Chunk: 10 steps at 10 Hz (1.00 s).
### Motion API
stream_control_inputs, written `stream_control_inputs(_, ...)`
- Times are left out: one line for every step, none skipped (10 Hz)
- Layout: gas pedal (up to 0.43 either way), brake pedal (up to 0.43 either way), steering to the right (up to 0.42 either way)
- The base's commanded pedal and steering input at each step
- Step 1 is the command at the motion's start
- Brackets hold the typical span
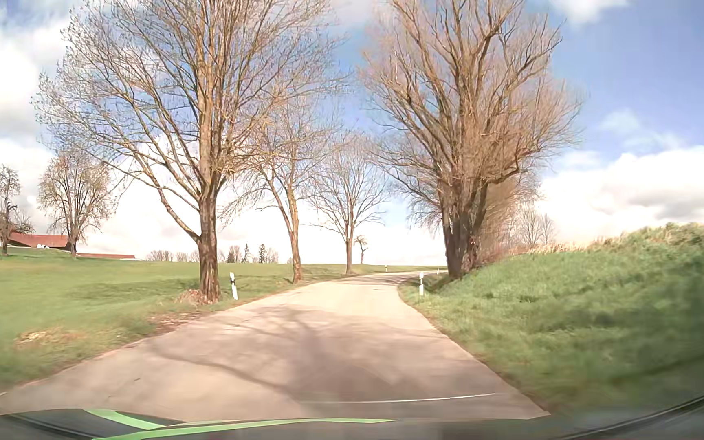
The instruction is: Follow the waypoints while adhering to traffic rules and regulations
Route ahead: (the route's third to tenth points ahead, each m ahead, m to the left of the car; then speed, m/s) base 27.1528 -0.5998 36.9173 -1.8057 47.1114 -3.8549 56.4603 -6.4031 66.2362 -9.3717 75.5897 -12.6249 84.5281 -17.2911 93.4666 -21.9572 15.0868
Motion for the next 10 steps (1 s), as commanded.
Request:
stream_control_inputs(0.169, 0.0, 0.005)
stream_control_inputs(0.169, 0.0, 0.007)
stream_control_inputs(0.157, 0.0, 0.007)
stream_control_inputs(0.15, 0.0, 0.008)
stream_control_inputs(0.15, 0.0, 0.011)
stream_control_inputs(0.138, 0.0, 0.018)
stream_control_inputs(0.13, 0.0, 0.022)
stream_control_inputs(0.13, 0.0, 0.022)
stream_control_inputs(0.11, 0.0, 0.023)
stream_control_inputs(0.098, 0.0, 0.024)
